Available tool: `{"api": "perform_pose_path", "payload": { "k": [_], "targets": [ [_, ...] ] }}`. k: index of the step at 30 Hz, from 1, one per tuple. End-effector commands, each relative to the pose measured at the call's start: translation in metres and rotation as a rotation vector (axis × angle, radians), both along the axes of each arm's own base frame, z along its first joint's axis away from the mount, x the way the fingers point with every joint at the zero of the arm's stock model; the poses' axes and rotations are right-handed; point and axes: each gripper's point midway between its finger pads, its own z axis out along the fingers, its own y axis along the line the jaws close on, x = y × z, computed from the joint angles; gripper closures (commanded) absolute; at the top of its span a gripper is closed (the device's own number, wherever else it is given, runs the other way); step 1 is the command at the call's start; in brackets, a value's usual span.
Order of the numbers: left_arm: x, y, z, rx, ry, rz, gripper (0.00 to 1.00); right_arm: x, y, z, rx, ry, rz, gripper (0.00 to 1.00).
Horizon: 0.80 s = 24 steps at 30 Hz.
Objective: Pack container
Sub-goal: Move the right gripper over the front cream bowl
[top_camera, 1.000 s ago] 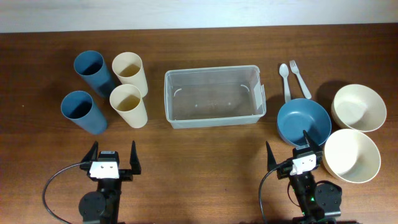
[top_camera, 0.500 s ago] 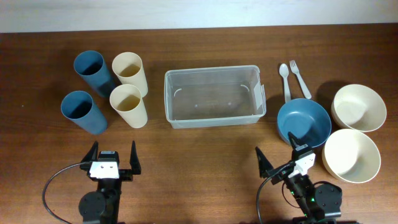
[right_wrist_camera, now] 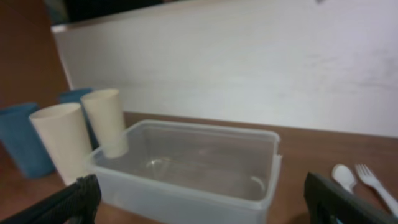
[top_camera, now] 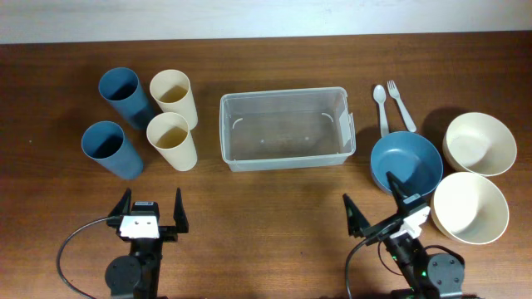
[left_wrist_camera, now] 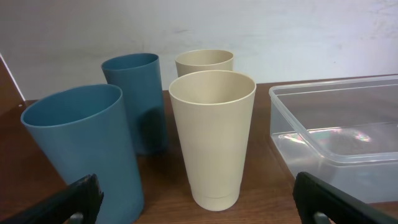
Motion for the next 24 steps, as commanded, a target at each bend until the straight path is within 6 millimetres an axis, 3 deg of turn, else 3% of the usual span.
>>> {"api": "perform_pose_path", "payload": {
  "k": [1,8,18,24],
  "targets": [
    [0.0,-0.001,-0.001,0.015,-0.003,-0.009,0.0,-0.001,-0.013,0.036,-0.003,-0.035,-0.087,0.01],
    [0.0,-0.001,-0.001,0.015,-0.003,-0.009,0.0,0.026,-0.042,0.036,-0.084,0.225,-0.264,0.01],
    [0.0,-0.001,-0.001,0.015,-0.003,-0.009,0.0,0.086,-0.025,0.012,-0.184,0.827,-0.158,0.01],
    [0.0,-0.001,-0.001,0.015,-0.003,-0.009,0.0,0.096,-0.017,-0.005,-0.208,1.142,-0.099,0.01]
  ]
}}
